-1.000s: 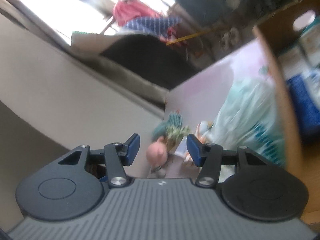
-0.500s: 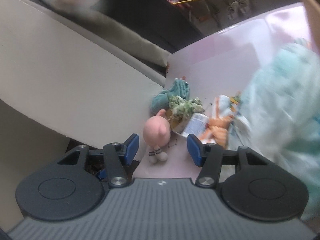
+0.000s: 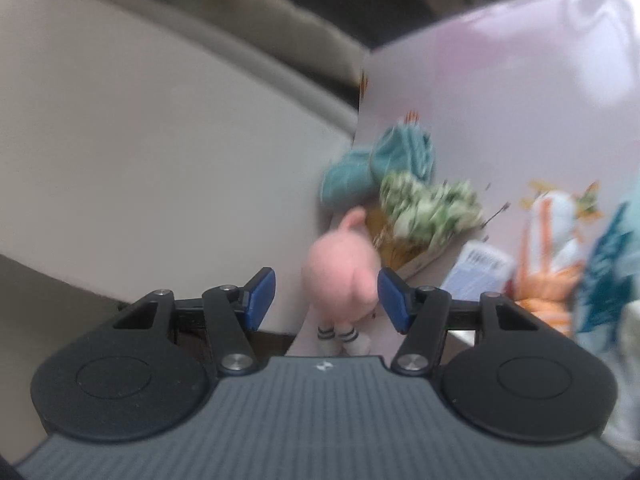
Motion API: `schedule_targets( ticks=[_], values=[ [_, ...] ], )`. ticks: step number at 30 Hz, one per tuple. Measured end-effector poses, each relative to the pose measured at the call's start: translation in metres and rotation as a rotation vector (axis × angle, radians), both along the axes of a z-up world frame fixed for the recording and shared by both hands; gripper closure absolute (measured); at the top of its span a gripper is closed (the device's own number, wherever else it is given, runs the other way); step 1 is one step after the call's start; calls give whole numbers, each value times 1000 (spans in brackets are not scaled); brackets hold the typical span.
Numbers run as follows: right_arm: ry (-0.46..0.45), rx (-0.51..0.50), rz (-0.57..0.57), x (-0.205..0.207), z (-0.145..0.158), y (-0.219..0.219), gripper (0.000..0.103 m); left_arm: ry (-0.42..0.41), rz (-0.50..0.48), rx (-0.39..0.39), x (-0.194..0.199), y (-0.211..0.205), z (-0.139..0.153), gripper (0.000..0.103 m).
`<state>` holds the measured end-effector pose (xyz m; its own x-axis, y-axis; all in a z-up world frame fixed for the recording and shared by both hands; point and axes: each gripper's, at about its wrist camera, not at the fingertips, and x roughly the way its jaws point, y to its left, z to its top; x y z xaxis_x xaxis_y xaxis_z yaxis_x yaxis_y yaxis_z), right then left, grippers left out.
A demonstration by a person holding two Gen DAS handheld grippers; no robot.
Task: Organize soft objects
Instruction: 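Close the right gripper on the pink plush pig's head and lift it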
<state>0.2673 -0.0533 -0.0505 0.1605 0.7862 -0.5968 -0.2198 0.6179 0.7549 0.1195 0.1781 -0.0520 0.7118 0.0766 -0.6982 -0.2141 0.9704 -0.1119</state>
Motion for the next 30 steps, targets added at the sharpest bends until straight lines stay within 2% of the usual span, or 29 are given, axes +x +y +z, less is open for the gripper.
schedule_targets(
  ticks=[3, 9, 14, 19, 26, 30],
  values=[
    [37, -33, -3, 8, -17, 19, 46, 3, -31, 37, 10, -1, -10, 36],
    [49, -91, -6, 22, -35, 50, 46, 12, -112, 114, 34, -12, -22, 20],
    [87, -54, 32, 22, -46, 62, 46, 74, -130, 185, 57, -20, -34, 23],
    [103, -39, 26, 25, -52, 62, 47, 74, -115, 152, 61, -13, -37, 33],
    [114, -44, 23, 29, -57, 75, 46, 64, -75, 50, 55, 3, -32, 37],
    [115, -36, 18, 23, -51, 72, 50, 70, -73, 40, 46, 1, -20, 43]
  ],
)
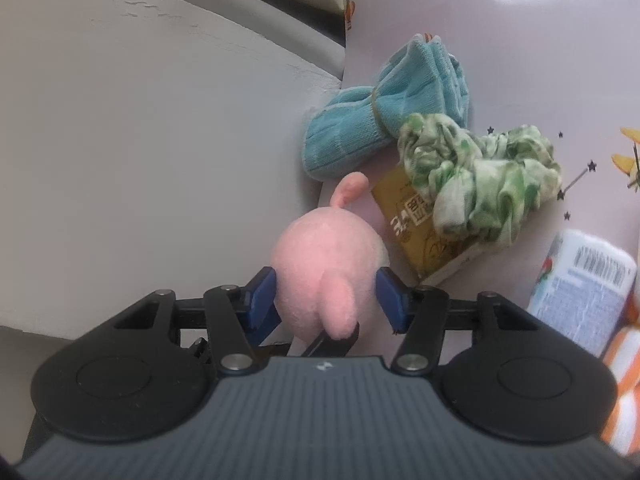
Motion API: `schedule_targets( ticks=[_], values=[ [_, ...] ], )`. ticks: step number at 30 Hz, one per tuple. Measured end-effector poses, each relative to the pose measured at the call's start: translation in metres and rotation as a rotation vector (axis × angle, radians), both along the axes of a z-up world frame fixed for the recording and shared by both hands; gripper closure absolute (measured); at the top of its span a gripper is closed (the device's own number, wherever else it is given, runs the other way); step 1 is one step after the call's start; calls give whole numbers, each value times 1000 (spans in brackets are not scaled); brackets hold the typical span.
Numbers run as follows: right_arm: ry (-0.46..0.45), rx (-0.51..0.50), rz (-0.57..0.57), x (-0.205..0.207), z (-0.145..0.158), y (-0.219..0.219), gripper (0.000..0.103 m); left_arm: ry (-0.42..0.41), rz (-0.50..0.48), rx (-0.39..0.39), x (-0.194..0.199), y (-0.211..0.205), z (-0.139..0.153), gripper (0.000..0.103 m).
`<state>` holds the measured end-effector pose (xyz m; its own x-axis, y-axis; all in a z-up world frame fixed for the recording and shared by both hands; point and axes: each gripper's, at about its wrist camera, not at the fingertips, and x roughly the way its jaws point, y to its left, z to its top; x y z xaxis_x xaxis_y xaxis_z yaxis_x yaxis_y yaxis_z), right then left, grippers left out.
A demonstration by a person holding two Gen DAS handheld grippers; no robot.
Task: Organize soft objects
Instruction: 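Close the right gripper on the pink plush pig's head and lift it, then carry the plush pig into the cardboard box and lower it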
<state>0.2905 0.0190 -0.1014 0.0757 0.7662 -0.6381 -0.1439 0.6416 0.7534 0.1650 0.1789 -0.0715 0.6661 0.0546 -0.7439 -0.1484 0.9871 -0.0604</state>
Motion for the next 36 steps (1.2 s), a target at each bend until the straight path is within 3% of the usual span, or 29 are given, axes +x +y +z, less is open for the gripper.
schedule_targets(
  ticks=[2, 12, 21, 29, 36],
  values=[
    [-12, 5, 2, -7, 8, -5, 51, -13, -10, 0, -8, -6, 11, 47],
    [-87, 115, -46, -46, 67, -78, 53, -108, -79, 56, -48, -65, 73, 47],
    [-189, 180, -192, -84, 118, -213, 53, -194, -271, 104, -68, -175, 115, 46],
    [-305, 95, -434, -120, 158, -383, 53, -238, -537, -21, -51, -306, 132, 46],
    [-297, -72, -622, -141, 158, -511, 53, -172, -716, -182, -25, -416, 109, 45]
  ],
)
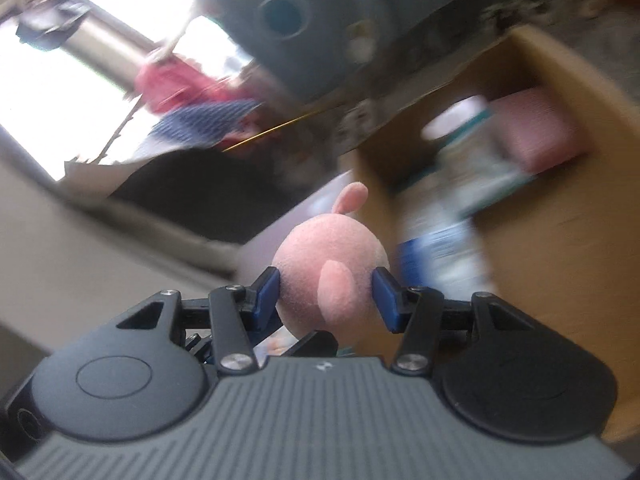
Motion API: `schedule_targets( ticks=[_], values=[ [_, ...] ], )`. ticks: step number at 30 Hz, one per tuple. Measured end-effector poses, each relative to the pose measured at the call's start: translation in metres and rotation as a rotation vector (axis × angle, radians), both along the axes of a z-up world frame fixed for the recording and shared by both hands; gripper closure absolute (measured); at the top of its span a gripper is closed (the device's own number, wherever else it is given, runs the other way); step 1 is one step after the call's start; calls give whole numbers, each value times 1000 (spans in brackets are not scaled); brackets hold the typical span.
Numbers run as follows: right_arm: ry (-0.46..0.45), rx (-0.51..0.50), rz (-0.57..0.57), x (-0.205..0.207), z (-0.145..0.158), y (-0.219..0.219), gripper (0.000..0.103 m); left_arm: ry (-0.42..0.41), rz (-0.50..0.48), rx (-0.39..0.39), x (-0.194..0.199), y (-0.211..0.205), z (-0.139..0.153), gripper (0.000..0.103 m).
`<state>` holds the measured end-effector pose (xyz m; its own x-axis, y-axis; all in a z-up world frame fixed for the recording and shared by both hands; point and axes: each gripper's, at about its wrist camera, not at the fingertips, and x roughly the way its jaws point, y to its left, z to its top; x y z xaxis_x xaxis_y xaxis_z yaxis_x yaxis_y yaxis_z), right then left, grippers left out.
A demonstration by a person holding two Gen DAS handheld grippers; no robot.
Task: Organize soft objects
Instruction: 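Carry the plush pig into the cardboard box and lower it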
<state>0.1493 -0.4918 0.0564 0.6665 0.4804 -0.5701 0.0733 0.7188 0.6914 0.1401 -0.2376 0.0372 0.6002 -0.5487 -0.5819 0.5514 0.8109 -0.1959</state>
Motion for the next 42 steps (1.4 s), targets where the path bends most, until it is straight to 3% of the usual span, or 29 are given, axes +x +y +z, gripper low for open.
schedule_targets(
  ticks=[4, 5, 9, 13, 16, 21, 26, 30, 35, 37, 39, 40, 42],
  values=[
    [66, -102, -57, 7, -18, -41, 54, 69, -31, 24, 11, -40, -21, 38],
    [80, -131, -66, 11, -26, -45, 54, 74, -20, 38, 33, -37, -31, 36],
    [132, -278, -56, 34, -51, -51, 53, 91, 39, 73, 36, -13, -42, 35],
    [162, -431, -9, 59, -71, -27, 52, 86, 122, 97, 50, 13, -37, 33],
    [145, -472, 15, 69, -71, -10, 49, 89, 176, 81, 54, 43, -29, 33],
    [104, -341, 68, 78, -61, 9, 44, 82, 216, 72, 53, 66, -21, 32],
    [92, -378, -15, 76, -56, 2, 31, 66, 227, 76, 42, 81, -16, 32],
    [134, -321, -77, 80, -79, -15, 27, 64, 240, 86, 37, 94, -16, 32],
    [203, -117, -79, 93, -118, -19, 27, 57, 281, 99, 33, 118, -12, 32],
    [221, -114, -86, 98, -125, -15, 21, 55, 301, 105, 33, 128, -11, 32],
    [222, -137, -91, 101, -125, -13, 24, 58, 320, 106, 32, 138, -11, 32],
    [226, -153, -92, 101, -125, -12, 33, 62, 330, 104, 31, 144, -11, 32],
    [226, -188, -68, 102, -120, -9, 35, 69, 345, 99, 31, 155, -12, 32]
  ],
)
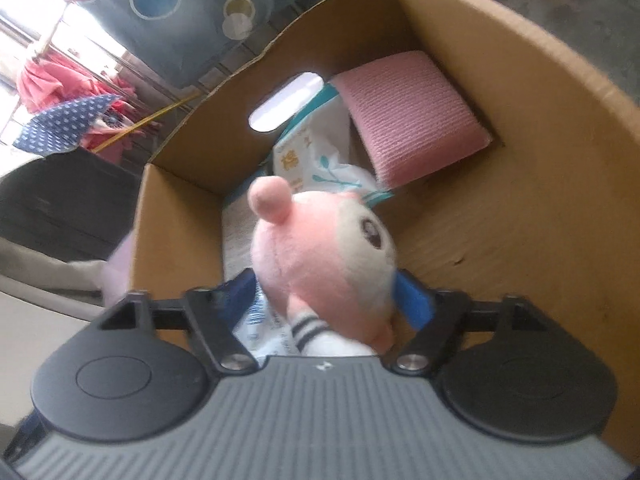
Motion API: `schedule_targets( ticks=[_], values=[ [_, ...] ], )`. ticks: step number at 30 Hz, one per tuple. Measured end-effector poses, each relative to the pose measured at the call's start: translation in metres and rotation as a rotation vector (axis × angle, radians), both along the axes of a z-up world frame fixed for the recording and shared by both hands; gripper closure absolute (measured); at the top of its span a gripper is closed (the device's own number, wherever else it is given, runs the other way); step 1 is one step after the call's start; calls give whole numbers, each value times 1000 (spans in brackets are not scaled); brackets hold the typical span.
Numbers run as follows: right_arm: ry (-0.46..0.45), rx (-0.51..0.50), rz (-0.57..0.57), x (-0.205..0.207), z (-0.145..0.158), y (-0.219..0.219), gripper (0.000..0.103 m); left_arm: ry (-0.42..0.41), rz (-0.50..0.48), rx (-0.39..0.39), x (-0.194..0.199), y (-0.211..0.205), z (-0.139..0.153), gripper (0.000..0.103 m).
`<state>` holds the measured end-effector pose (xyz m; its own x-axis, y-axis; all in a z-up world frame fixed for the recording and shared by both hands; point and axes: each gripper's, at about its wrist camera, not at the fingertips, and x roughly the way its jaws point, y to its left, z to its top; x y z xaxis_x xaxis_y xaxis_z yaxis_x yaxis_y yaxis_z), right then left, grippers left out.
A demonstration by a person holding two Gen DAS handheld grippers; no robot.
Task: Organize soft objects
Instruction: 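Carry the plush pig into the cardboard box and lower it, then open the right gripper and move it back to the blue-green towel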
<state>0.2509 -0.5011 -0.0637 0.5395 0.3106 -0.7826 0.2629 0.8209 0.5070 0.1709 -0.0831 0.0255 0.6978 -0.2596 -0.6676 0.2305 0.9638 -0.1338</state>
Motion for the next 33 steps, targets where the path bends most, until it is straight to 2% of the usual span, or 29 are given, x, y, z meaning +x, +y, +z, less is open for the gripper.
schedule_targets(
  ticks=[2, 6, 9, 12, 16, 21, 27, 33],
  values=[
    [2, -83, 34, -1, 11, 5, 37, 5, 16, 1, -2, 12, -1, 32],
    [-28, -389, 154, -3, 33, 32, 37, 12, 48, 21, -7, 35, -6, 32],
    [-44, -618, 261, -6, 33, 60, 34, 17, 80, 26, -11, 52, -10, 32],
    [-32, -692, 369, -11, 23, 80, 31, 35, 110, 17, -14, 68, -14, 32],
    [-53, -688, 417, -21, 30, 88, 21, 39, 132, 17, -20, 84, -17, 32],
    [-88, -628, 359, -29, 55, 81, 19, 20, 150, 17, -30, 99, -15, 32],
    [-177, -399, 292, -48, 93, 83, 19, -3, 207, 62, -53, 122, -20, 30],
    [-233, -191, 371, -46, 119, 132, 19, -43, 328, 115, -76, 156, -31, 30]
  ],
)
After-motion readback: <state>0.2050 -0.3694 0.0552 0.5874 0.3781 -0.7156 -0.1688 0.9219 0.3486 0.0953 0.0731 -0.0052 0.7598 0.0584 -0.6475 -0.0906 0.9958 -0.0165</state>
